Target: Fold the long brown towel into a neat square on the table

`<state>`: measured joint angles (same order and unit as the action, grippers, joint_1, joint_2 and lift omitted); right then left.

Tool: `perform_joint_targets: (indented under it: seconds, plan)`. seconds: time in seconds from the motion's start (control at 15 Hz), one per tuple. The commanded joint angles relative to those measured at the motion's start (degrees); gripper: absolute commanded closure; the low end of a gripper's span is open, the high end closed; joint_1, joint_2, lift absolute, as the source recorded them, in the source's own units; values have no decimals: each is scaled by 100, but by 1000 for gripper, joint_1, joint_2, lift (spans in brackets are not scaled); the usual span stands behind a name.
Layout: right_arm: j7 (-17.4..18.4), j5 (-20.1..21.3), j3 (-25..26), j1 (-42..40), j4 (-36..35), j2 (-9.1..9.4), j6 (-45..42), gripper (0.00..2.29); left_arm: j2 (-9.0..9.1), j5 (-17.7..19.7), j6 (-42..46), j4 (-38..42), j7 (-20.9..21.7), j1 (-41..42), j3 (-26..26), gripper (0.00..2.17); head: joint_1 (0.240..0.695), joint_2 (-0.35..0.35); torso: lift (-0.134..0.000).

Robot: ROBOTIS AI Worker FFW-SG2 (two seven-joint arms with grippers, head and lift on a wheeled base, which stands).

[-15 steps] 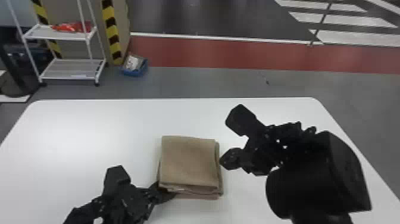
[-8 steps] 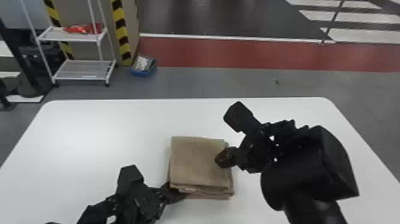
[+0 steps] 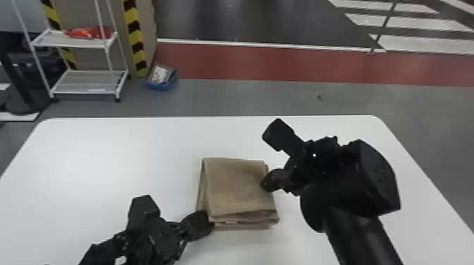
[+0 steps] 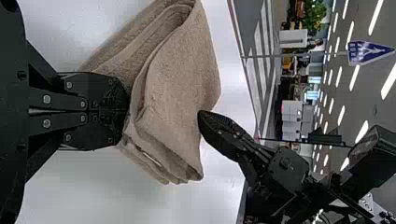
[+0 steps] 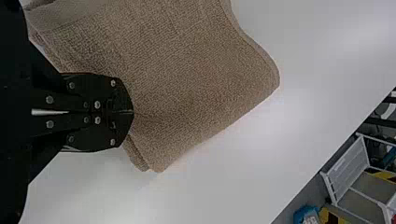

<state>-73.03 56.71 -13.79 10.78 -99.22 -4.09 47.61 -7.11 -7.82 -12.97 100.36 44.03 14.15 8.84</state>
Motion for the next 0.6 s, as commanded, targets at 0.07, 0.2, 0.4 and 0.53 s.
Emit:
perform_joint_targets:
  seconds: [0.07, 0.2, 0.4, 0.53]
  plan:
    - [-89, -169, 34, -138, -309, 4, 87, 2111, -1, 0, 0, 1, 0, 0, -5, 2094, 695, -115, -124]
    - [-98, -178, 25, -235, -678, 4, 87, 2111, -1, 0, 0, 18, 9, 9, -31, 2094, 695, -111, -124]
    - [-124, -292, 16, -358, -1038, -4, 139, 2111, -1, 70, -175, 221, 105, 35, -295, 2094, 695, -92, -124]
    - [-124, -459, -89, -577, -1135, 13, 175, 2111, -9, 106, -422, 379, 123, 44, -418, 2094, 695, -76, -124]
